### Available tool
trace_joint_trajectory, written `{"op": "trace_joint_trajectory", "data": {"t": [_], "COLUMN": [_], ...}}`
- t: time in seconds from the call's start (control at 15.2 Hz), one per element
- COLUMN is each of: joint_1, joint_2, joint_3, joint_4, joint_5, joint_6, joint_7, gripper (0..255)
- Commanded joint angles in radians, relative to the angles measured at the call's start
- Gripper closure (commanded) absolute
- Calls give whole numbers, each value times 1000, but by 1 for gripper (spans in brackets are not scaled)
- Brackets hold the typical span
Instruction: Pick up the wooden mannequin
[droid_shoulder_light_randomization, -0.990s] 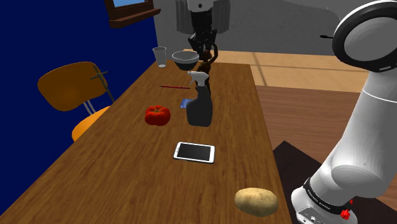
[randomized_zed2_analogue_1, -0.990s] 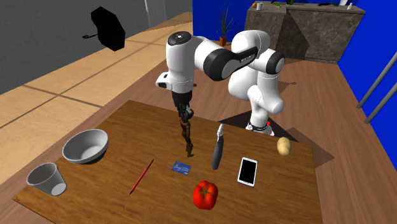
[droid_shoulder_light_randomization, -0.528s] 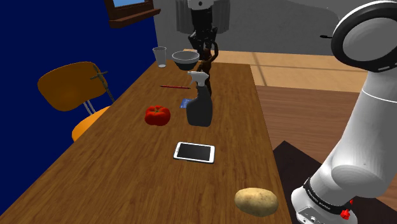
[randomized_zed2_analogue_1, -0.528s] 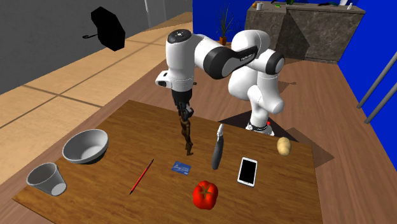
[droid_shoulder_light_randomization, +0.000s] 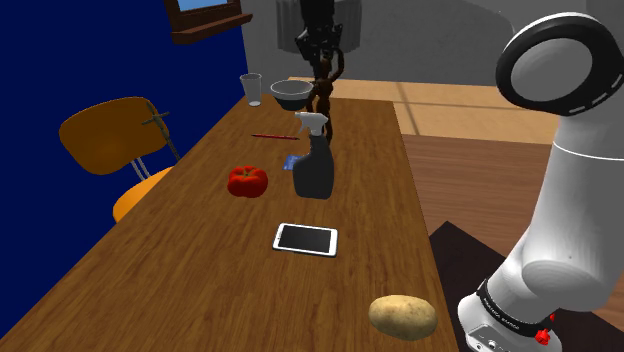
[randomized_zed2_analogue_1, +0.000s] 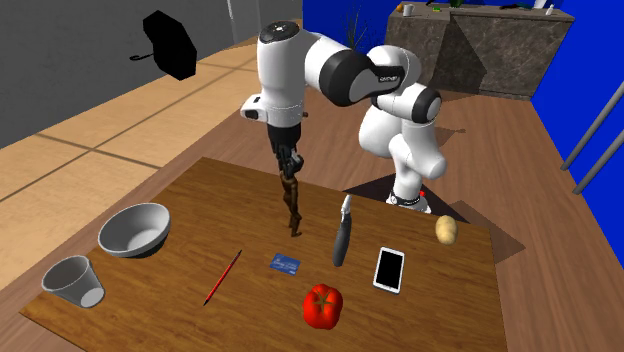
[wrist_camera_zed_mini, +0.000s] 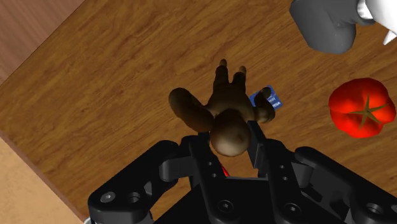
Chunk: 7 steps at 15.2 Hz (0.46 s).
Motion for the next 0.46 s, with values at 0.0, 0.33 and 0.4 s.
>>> {"op": "trace_joint_trajectory", "data": {"t": [0.0, 0.33, 0.4], "joint_1": [6, 31, 31], "joint_2": [25, 125, 125], "joint_3": [0, -2, -2], "joint_4": [67, 291, 291], "joint_5": [-6, -30, -30], "joint_6": [-43, -167, -167], "joint_7": [-3, -16, -16], "gripper": [255, 255, 255]}}
